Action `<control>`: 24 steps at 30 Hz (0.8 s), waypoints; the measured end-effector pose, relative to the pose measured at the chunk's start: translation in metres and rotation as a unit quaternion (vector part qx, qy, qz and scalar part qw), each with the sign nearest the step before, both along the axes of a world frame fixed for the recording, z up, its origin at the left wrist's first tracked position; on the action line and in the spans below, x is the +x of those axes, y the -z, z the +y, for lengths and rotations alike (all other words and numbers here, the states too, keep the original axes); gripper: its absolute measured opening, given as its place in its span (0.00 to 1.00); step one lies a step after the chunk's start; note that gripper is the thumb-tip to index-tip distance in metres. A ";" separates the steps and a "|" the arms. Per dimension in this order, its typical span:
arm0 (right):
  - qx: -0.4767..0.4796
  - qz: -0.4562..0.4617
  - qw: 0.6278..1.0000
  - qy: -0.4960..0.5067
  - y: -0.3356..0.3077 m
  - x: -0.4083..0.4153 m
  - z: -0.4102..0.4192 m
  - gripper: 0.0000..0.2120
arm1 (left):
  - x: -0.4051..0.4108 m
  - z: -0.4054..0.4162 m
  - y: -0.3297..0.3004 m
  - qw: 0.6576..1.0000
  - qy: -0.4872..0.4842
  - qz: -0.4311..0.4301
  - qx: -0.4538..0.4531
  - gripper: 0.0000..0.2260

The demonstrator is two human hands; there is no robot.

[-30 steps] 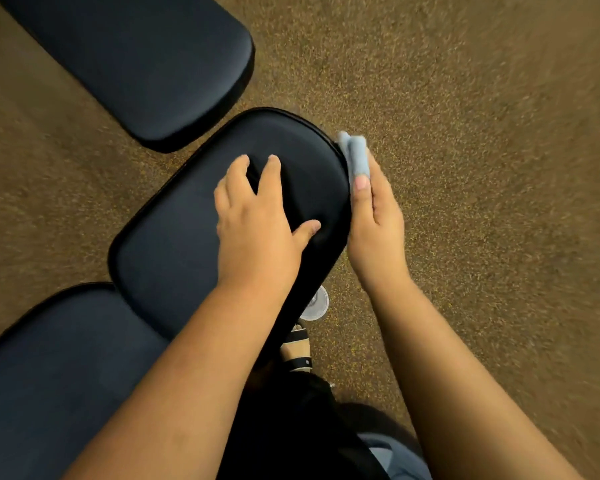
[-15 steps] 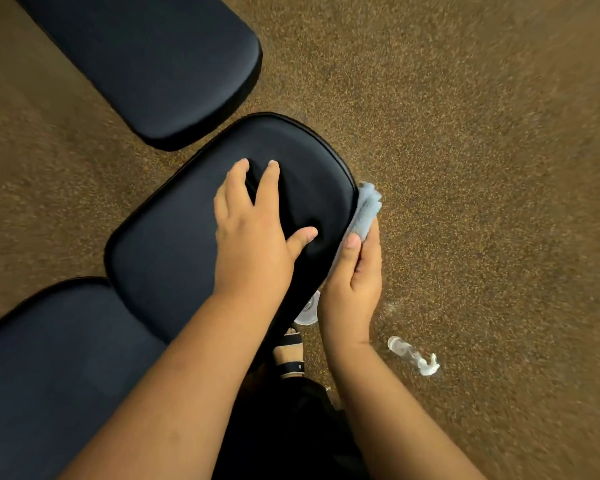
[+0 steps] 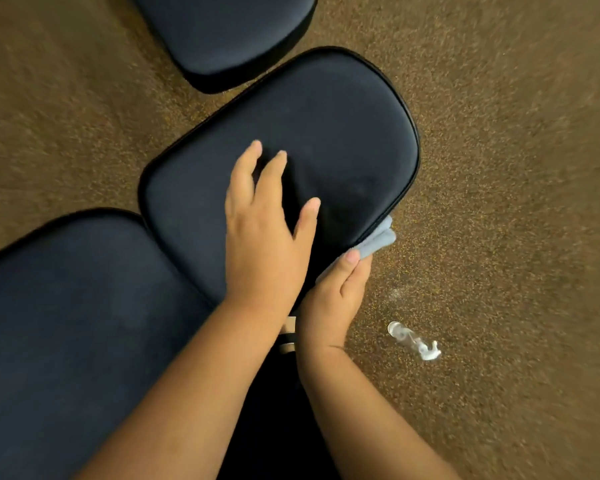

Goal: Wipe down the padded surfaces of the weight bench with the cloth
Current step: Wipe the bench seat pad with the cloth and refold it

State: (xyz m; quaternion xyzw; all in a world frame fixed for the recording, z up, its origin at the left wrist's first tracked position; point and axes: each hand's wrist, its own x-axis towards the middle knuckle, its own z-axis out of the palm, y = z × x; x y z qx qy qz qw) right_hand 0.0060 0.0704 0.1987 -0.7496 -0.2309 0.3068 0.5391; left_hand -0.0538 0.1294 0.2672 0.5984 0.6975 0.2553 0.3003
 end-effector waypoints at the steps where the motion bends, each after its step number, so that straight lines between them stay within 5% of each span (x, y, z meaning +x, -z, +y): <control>1: -0.006 0.008 1.000 -0.003 -0.001 -0.003 -0.004 0.22 | -0.009 -0.017 0.004 1.000 -0.017 0.003 0.003 0.23; 10: -0.091 -0.006 0.992 0.083 -0.003 0.029 0.040 0.20 | -0.064 -0.104 0.028 0.992 -0.061 0.053 -0.094 0.28; 16: -0.071 -0.111 0.988 -0.078 0.008 -0.034 -0.039 0.25 | -0.073 -0.111 0.033 0.986 -0.106 -0.007 -0.130 0.31; 20: -0.091 -0.302 0.925 -0.214 0.016 -0.034 -0.065 0.30 | -0.086 -0.108 0.035 0.987 -0.088 -0.029 -0.135 0.29; 24: -0.094 -0.493 0.814 -0.292 0.007 -0.004 -0.028 0.27 | -0.098 -0.105 0.037 0.984 -0.090 -0.053 -0.145 0.28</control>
